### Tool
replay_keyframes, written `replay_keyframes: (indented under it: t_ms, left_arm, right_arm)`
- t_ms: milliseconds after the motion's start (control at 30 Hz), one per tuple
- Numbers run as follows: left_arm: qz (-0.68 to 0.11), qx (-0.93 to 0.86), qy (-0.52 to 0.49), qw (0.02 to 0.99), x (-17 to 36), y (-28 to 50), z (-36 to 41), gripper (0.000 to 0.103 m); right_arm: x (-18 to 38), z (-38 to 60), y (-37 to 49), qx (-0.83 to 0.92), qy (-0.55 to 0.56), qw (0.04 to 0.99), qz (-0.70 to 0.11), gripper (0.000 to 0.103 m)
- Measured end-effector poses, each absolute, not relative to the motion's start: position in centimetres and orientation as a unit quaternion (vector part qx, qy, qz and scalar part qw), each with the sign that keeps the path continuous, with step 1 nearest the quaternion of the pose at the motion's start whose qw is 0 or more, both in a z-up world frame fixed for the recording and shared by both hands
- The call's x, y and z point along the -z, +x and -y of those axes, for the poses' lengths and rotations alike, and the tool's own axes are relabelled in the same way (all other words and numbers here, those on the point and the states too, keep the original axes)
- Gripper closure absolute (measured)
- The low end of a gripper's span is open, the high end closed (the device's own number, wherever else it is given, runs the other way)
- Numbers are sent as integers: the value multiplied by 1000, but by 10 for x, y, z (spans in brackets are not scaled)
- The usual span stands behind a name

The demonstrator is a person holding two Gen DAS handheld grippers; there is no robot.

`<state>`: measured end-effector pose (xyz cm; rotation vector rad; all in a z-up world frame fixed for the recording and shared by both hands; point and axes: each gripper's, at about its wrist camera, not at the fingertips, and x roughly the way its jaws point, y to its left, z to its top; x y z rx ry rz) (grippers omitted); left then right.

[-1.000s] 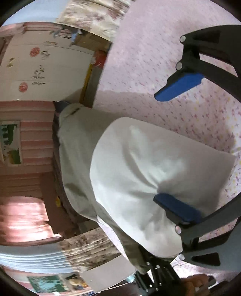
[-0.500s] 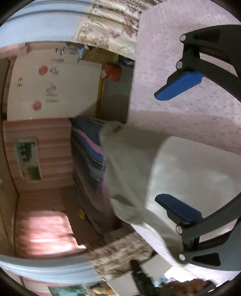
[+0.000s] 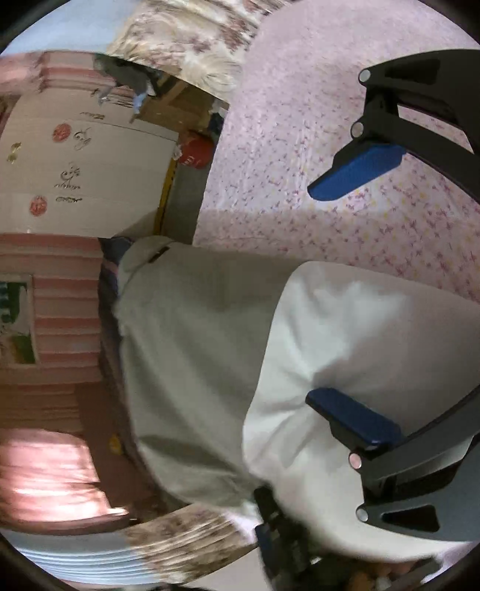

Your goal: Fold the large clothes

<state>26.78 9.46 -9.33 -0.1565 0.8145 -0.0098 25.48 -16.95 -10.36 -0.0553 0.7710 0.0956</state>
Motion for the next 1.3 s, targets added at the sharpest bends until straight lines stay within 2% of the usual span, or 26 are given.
replay_keyframes:
  t_ms: [67,267,433,567,667,900,1067,1200,1300]
  left_arm:
    - [-401,12,-82,912,98,268,-103,3]
    - [-414,30,-75,907,96,275,-101,3]
    - [-381,63,-55,921,55,281,-95,3]
    - [-385,58,-53,919,41,309,-88,3]
    - [-378,39,-58,923,37,334,-89,3]
    - [-455,40,-39,889,85,377,-85,3]
    - [-465,24,-47,884,98,384,-87,3]
    - [-461,20,-33,887,98,380,-83,3]
    - [-440,35,-28,897,83,358,-86,3]
  right_arm:
    - [113,167,257,-44,-50,921,-384,2]
    - [109,184,267,-62,-23,917,-394,2]
    - [63,179,279,-28,-13,939,-341,2]
    - [51,176,320,-21,23,935,-352,2]
    - [65,170,349,-9,21,926,-376,2]
    - [103,169,381,-19,9,905,-424,2]
    - [128,169,387,-34,3,900,-434,2]
    - [115,165,379,-25,-21,904,-427,2]
    - [84,175,343,-29,18,913,-406,2]
